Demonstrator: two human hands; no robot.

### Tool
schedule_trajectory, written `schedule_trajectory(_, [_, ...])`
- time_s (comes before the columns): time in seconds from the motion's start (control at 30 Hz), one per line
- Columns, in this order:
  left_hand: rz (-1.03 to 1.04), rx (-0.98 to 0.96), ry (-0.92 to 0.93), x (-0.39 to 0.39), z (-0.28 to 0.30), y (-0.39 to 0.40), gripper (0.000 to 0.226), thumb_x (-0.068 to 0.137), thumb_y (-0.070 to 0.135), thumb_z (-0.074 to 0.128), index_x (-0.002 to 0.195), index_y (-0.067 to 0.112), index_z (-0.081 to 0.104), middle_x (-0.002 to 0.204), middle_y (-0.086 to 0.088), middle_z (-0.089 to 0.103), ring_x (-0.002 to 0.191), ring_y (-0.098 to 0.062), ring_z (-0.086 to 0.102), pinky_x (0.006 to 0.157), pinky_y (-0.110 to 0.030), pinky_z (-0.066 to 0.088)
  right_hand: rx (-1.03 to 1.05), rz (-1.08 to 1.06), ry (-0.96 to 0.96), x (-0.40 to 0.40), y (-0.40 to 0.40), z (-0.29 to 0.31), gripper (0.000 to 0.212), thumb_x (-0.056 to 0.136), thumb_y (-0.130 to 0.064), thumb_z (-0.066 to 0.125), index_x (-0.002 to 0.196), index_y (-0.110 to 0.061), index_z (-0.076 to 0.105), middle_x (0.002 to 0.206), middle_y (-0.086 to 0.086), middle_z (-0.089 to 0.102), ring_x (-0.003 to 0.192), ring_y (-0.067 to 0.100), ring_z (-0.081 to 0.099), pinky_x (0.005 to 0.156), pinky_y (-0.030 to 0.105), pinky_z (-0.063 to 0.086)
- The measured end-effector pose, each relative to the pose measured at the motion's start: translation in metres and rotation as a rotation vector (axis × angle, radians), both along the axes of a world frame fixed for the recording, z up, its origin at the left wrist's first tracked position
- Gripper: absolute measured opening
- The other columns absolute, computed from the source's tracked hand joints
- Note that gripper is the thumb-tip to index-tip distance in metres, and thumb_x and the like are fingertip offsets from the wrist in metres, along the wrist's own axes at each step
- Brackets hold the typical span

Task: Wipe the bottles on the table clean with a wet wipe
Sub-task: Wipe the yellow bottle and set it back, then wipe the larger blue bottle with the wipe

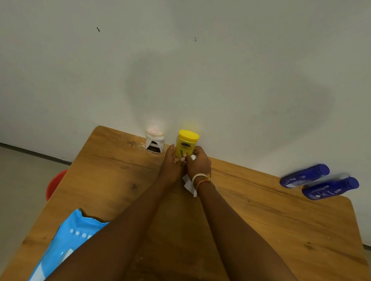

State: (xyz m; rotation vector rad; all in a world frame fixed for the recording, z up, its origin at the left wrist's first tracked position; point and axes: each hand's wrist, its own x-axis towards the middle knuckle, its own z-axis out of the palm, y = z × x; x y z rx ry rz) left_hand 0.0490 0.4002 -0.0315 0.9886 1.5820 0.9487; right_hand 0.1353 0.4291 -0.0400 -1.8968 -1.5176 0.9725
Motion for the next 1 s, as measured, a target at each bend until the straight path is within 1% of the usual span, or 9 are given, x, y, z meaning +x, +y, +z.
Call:
schedule_trajectory(0.1, [0.002,-0.036,0.004,0.000,0.000,0.000,0.064,0.097,0.012,0.049,0.150,0.006,0.014,0.152,-0.015,0.032,0.137,-0.031,0.036,0.106,-0.036,0.037,-0.015,-0.008,0.000,0.000,0.001,0.000,0.026,0.088,-0.021,0.057,0.114,-0.015,0.057,0.112,0.011,0.067,0.100,0.032,0.062,0.077,0.034,0.049])
schedule_trajectory(0.23, [0.015,-0.084,0.032,0.004,0.008,-0.007,0.064,0.099,0.012,0.044,0.151,0.006,0.006,0.156,-0.013,0.024,0.140,-0.028,0.030,0.096,-0.022,0.033,-0.074,-0.054,0.014,0.005,-0.004,0.000,0.040,0.085,-0.023,0.062,0.122,-0.015,0.051,0.116,0.014,0.064,0.103,0.032,0.060,0.080,0.033,0.049])
schedule_trajectory(0.37, [0.022,-0.133,0.123,0.010,0.017,-0.021,0.061,0.099,0.010,0.041,0.150,0.006,0.008,0.158,-0.011,0.019,0.142,-0.028,0.026,0.105,-0.029,0.029,-0.144,-0.238,0.165,0.018,-0.019,0.010,0.053,0.075,-0.035,0.075,0.118,-0.011,0.055,0.117,0.011,0.062,0.108,0.029,0.057,0.090,0.036,0.047])
schedule_trajectory(0.47, [-0.032,-0.134,0.145,0.021,0.024,-0.035,0.056,0.099,0.015,0.042,0.149,0.011,0.018,0.154,-0.015,0.028,0.136,-0.033,0.036,0.109,-0.042,0.035,-0.212,-0.433,0.421,0.036,-0.037,0.024,0.032,0.075,-0.036,0.074,0.090,-0.012,0.058,0.086,0.004,0.060,0.082,0.021,0.056,0.080,0.035,0.047])
schedule_trajectory(0.53, [-0.087,-0.106,0.168,0.033,0.031,-0.045,0.051,0.099,0.017,0.042,0.147,0.009,0.024,0.151,-0.016,0.034,0.134,-0.033,0.038,0.109,-0.043,0.035,-0.283,-0.548,0.656,0.053,-0.050,0.036,0.013,0.080,-0.018,0.066,0.075,-0.008,0.059,0.070,0.004,0.056,0.065,0.019,0.053,0.070,0.033,0.044])
schedule_trajectory(0.63, [-0.179,-0.059,0.197,0.057,0.043,-0.054,0.049,0.100,0.016,0.041,0.146,0.005,0.028,0.150,-0.015,0.036,0.136,-0.031,0.037,0.110,-0.040,0.033,-0.312,-0.675,0.898,0.082,-0.070,0.047,0.013,0.074,0.006,0.050,0.070,0.000,0.060,0.076,0.012,0.058,0.065,0.027,0.054,0.070,0.037,0.045])
schedule_trajectory(0.77, [-0.259,-0.030,0.200,0.103,0.057,-0.059,0.043,0.101,0.018,0.040,0.143,0.009,0.034,0.142,-0.016,0.046,0.124,-0.028,0.048,0.098,-0.034,0.039,-0.235,-0.758,1.012,0.129,-0.096,0.060,0.020,0.077,0.017,0.046,0.079,0.003,0.060,0.099,0.019,0.061,0.079,0.029,0.061,0.074,0.039,0.053])
schedule_trajectory(0.83, [-0.286,-0.020,0.199,0.129,0.063,-0.063,0.041,0.101,0.020,0.039,0.140,0.010,0.038,0.138,-0.014,0.049,0.116,-0.024,0.052,0.091,-0.032,0.041,-0.227,-0.798,1.034,0.159,-0.107,0.066,0.014,0.081,0.010,0.054,0.092,0.005,0.060,0.101,0.021,0.062,0.080,0.030,0.063,0.079,0.045,0.054])
schedule_trajectory(1.0, [-0.313,-0.018,0.190,0.197,0.068,-0.059,0.034,0.101,0.020,0.040,0.133,0.011,0.046,0.132,-0.013,0.054,0.110,-0.026,0.055,0.092,-0.034,0.045,-0.272,-0.845,1.080,0.234,-0.122,0.072,0.036,0.094,-0.016,0.050,0.128,-0.005,0.048,0.123,0.017,0.059,0.099,0.033,0.061,0.081,0.051,0.051])
